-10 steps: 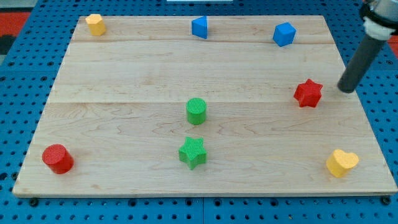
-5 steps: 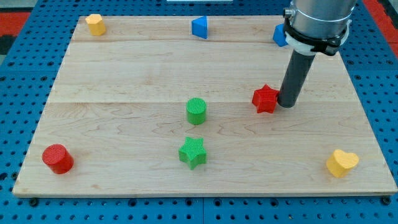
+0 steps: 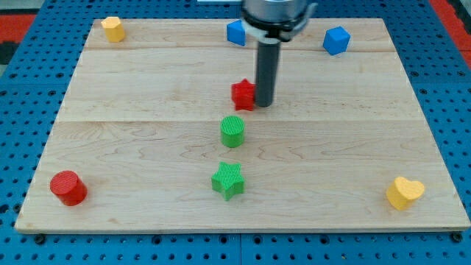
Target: Place the red star diagonal top left to the green circle
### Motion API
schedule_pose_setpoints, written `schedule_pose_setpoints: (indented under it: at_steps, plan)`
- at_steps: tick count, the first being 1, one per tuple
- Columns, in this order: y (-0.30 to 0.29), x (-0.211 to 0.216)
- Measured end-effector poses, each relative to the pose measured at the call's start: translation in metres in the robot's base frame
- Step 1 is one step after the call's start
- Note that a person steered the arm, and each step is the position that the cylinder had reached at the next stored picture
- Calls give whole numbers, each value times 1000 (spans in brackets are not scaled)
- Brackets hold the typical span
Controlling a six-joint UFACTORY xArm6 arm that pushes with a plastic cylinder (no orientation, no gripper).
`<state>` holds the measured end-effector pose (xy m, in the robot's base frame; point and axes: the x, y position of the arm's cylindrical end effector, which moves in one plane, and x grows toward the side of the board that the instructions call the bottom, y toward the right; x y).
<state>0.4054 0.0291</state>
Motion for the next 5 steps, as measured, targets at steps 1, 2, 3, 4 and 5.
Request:
schedule_pose_setpoints:
  at_steps: [1,2,3,4,5]
  plan:
    - [3,-9]
    - [0,-11]
    - [12,-11]
    - [-43,-53]
    - [-59,-123]
